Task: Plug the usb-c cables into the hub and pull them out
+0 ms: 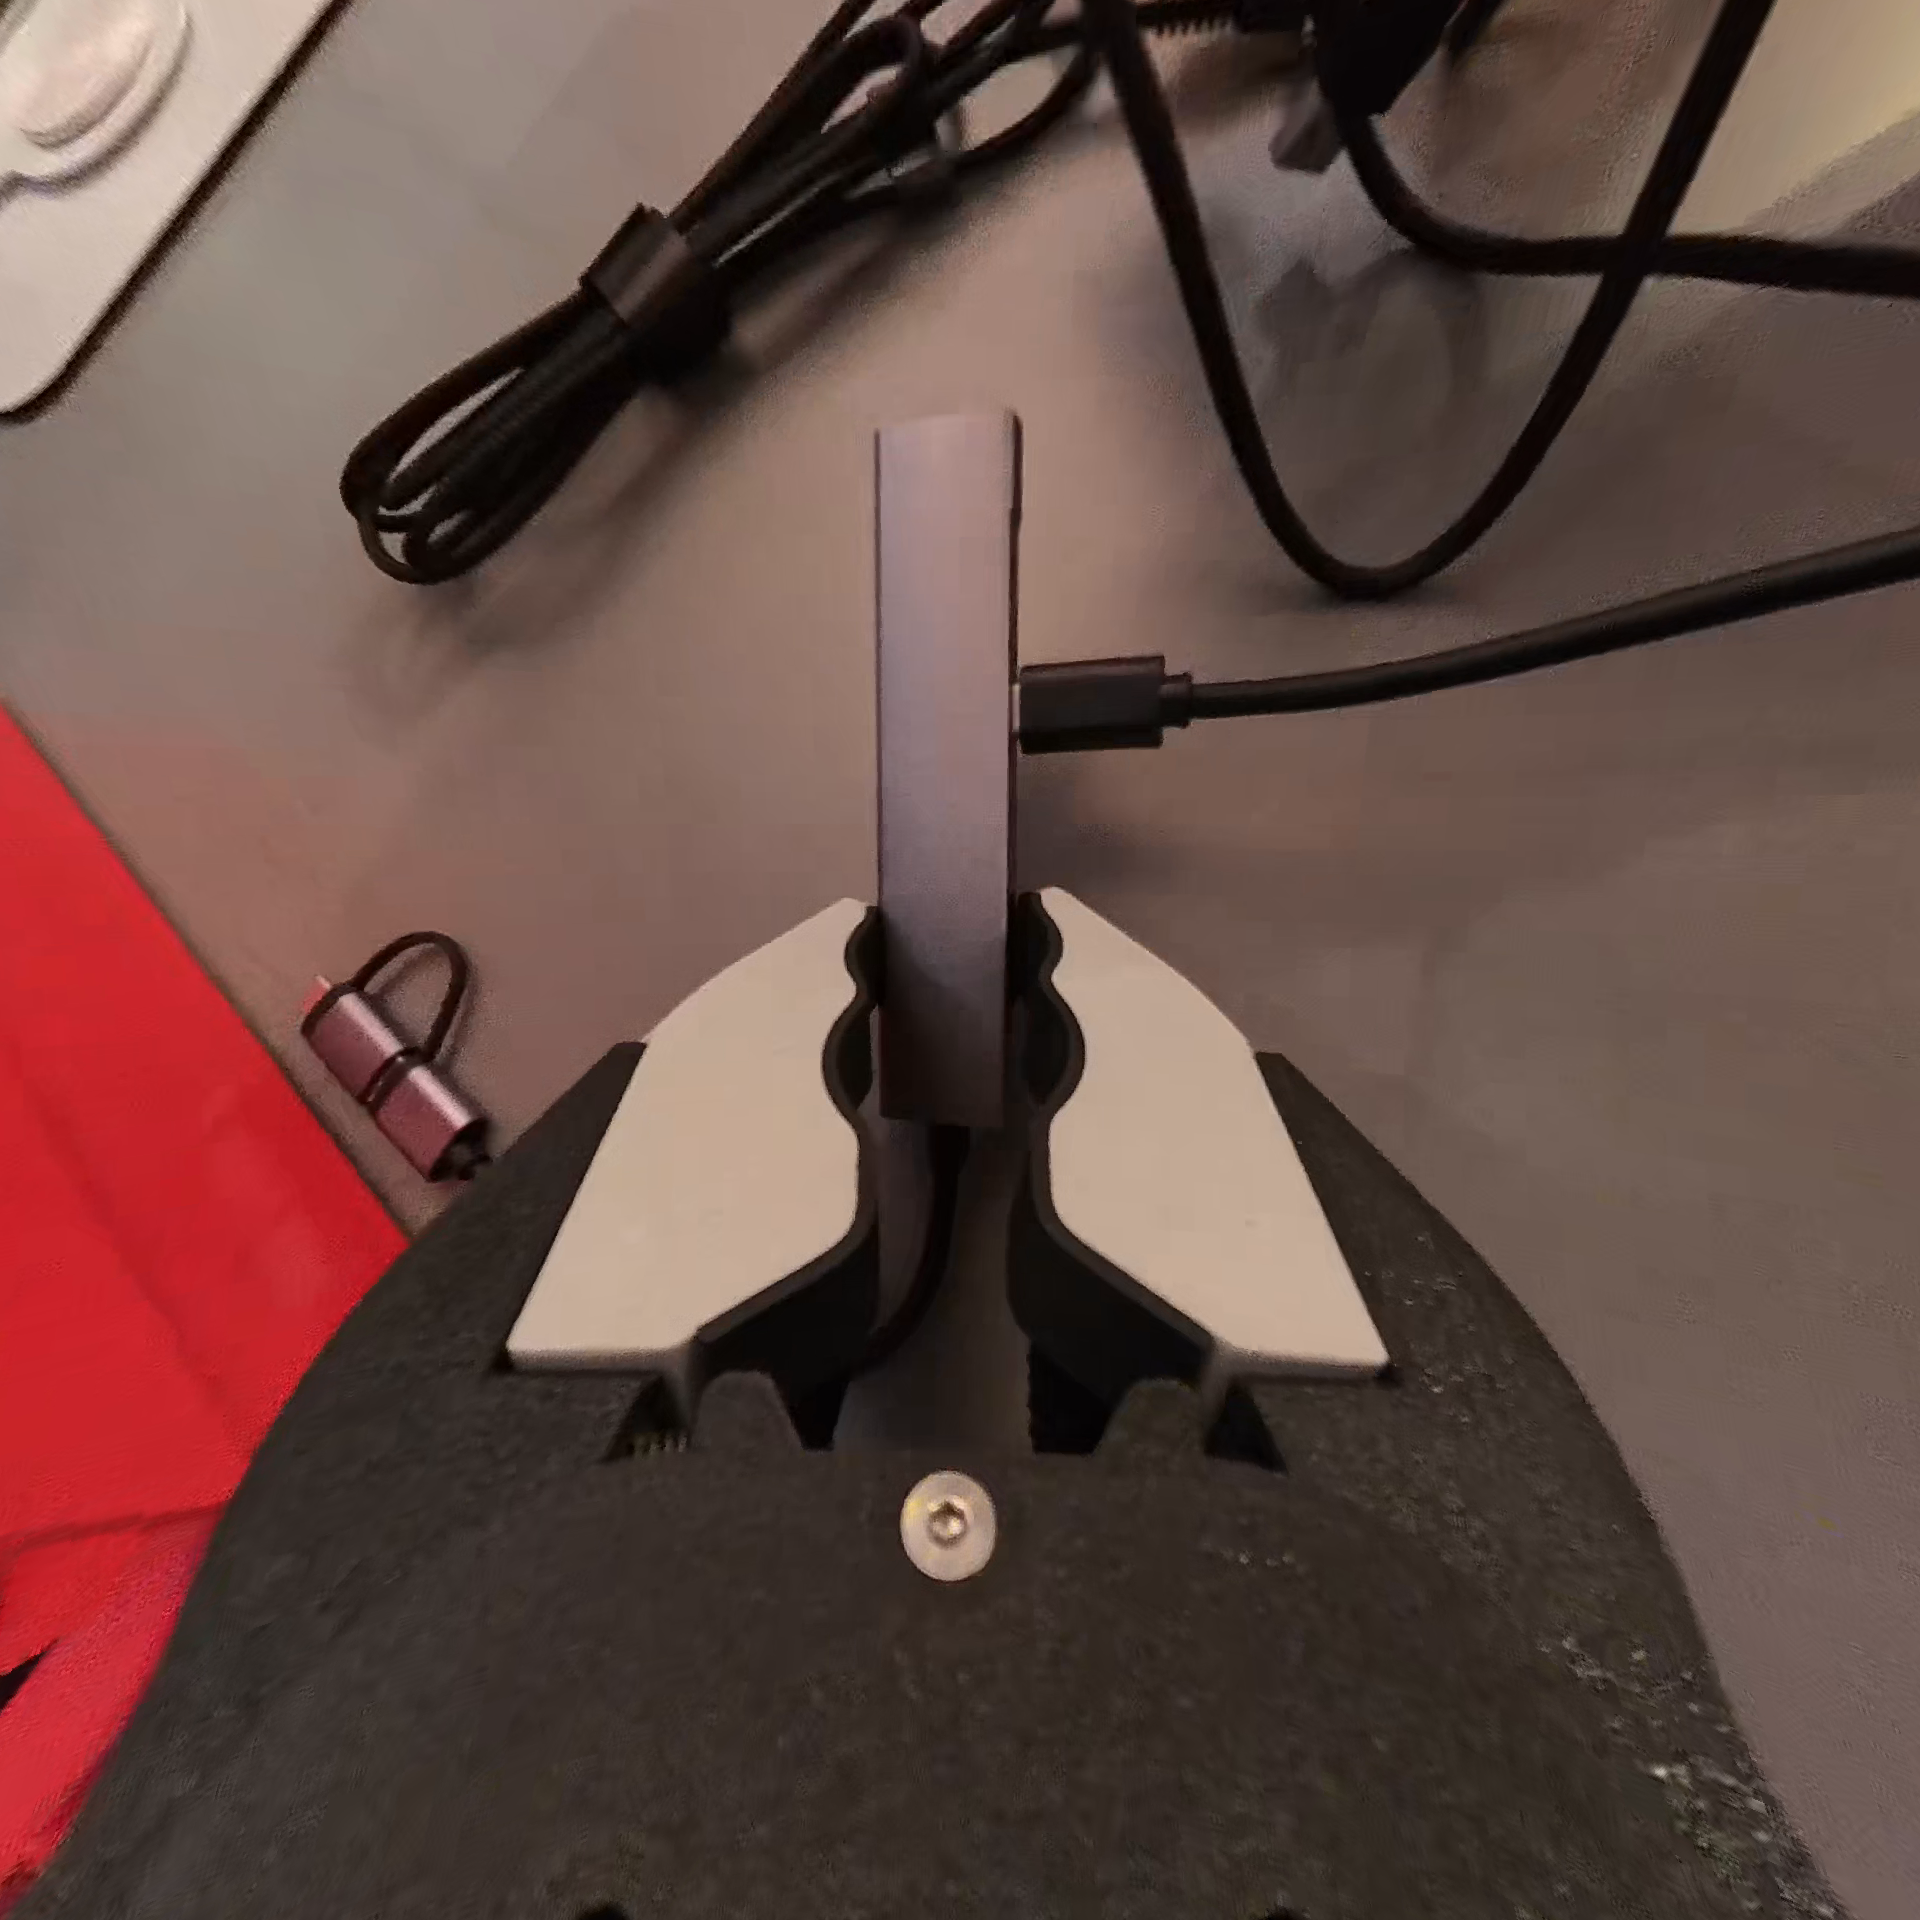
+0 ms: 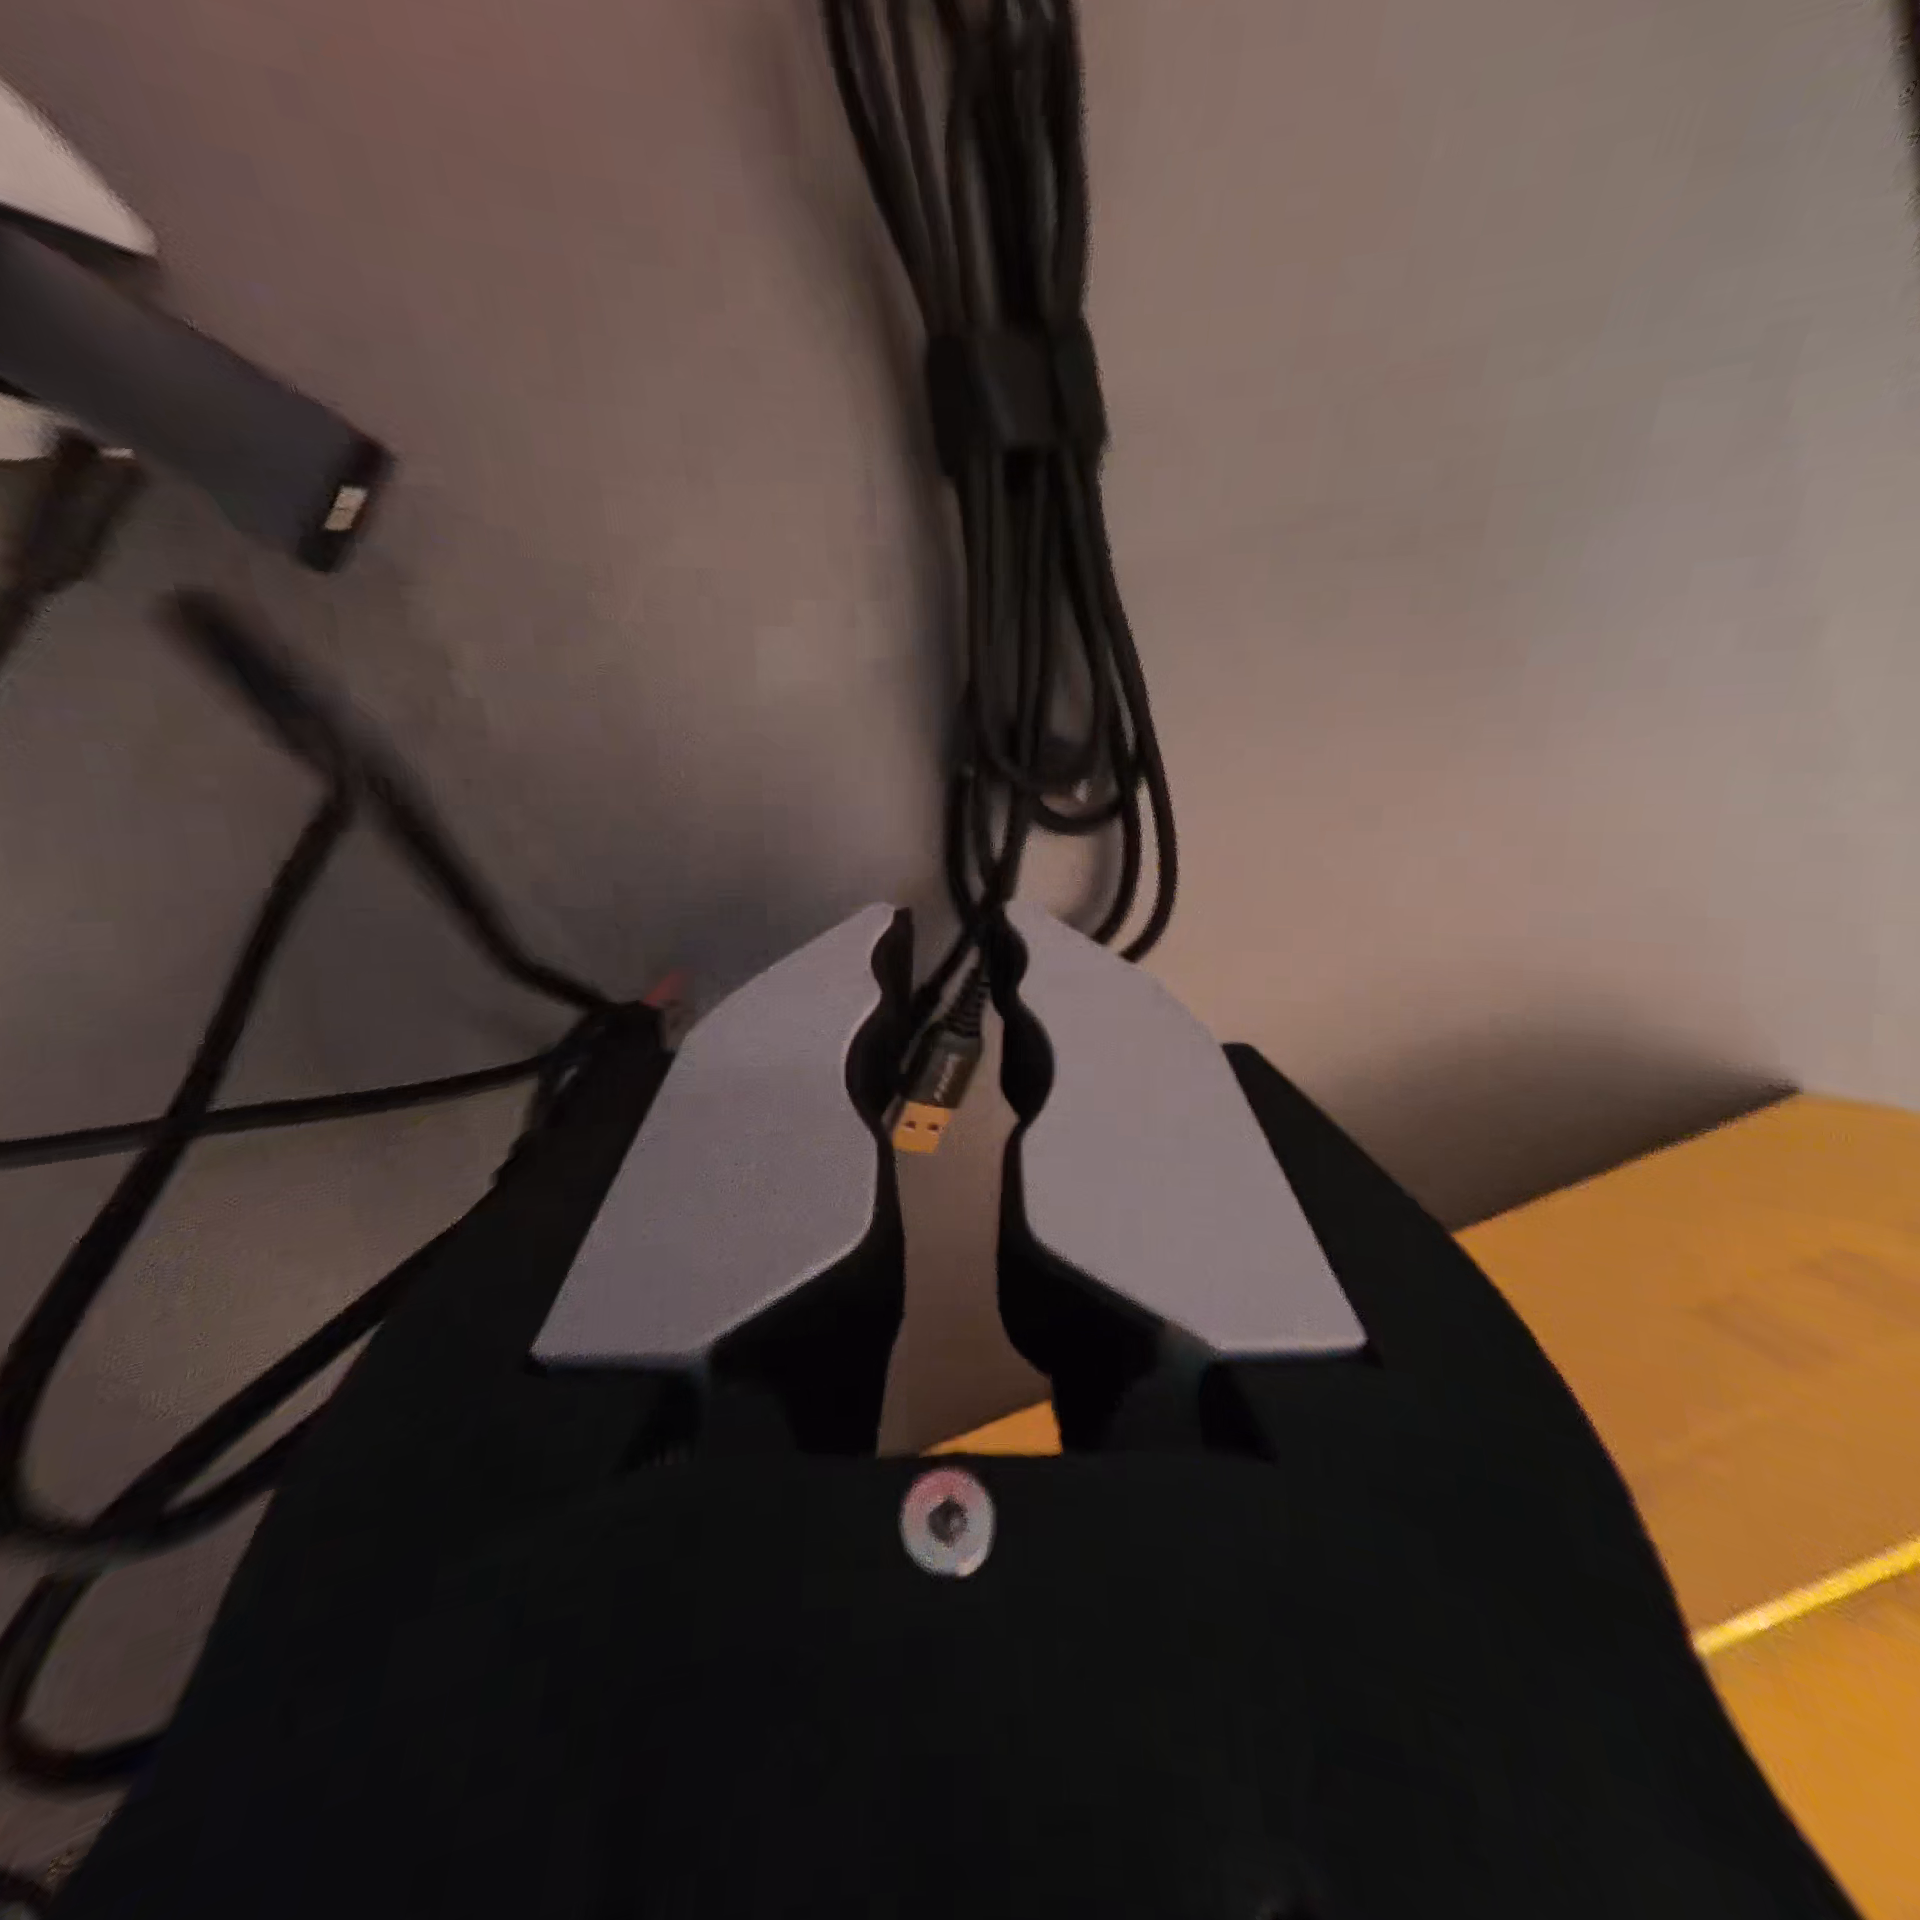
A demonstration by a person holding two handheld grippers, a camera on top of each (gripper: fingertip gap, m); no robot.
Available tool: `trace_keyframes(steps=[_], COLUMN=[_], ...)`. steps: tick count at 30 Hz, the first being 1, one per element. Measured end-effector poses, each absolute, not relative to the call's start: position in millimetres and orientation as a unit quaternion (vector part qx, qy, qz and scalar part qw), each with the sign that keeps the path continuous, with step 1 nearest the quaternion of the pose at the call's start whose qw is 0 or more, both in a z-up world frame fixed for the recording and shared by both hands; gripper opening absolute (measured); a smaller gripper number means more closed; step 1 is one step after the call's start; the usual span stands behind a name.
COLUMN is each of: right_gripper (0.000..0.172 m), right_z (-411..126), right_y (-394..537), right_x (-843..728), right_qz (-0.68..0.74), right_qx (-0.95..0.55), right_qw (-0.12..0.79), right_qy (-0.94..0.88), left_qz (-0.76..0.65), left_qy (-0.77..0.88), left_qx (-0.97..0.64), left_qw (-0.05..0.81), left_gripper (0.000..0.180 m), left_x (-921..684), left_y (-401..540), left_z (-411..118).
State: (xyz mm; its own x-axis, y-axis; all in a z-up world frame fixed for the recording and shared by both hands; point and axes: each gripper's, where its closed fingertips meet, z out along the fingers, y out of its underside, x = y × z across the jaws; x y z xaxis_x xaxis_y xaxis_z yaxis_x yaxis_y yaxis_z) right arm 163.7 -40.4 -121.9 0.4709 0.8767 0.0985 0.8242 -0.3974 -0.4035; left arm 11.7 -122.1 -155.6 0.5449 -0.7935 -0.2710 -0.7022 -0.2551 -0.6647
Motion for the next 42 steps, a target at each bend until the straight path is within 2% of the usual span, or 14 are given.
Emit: trace_keyframes(steps=[7, 13, 15, 18, 22, 29, 33, 38, 42], right_gripper=[0.031, 0.03, 0.029, 0.011, 0.009, 0.007, 0.007, 0.007, 0.007], right_z=[-140, -154, -162, -164, -164, -141, -137, -115, -89], right_y=[-43, -46, -47, -49, -49, -47, -45, -47, -44], right_x=[182, 187, 186, 181, 179, 159, 155, 143, 138], right_qz=[0.039, 0.023, 0.021, 0.029, 0.048, 0.176, 0.202, 0.278, 0.341], right_qx=[-0.869, -0.884, -0.884, -0.88, -0.887, -0.903, -0.903, -0.887, -0.867], right_qw=[0.14, 0.107, 0.095, 0.09, 0.084, 0.101, 0.105, 0.123, 0.151], right_qy=[-0.473, -0.455, -0.458, -0.464, -0.451, -0.379, -0.364, -0.348, -0.33], left_qz=[-0.115, -0.127, -0.129, -0.138, -0.14, -0.098, 0.004, -0.05, -0.041], left_qy=[0.496, 0.499, 0.496, 0.488, 0.474, 0.493, 0.579, 0.618, 0.627], left_qx=[-0.785, -0.791, -0.796, -0.793, -0.788, -0.702, -0.65, -0.633, -0.599], left_qw=[0.353, 0.33, 0.322, 0.338, 0.367, 0.504, 0.493, 0.464, 0.496], left_gripper=[0.024, 0.025, 0.03, 0.032, 0.034, 0.031, 0.027, 0.026, 0.032], left_x=[19, 19, 18, 19, 12, 31, 66, 113, 127], left_y=[-139, -144, -144, -142, -141, -129, -120, -105, -93], left_z=[-158, -159, -159, -152, -136, -72, -77, -89, -85])
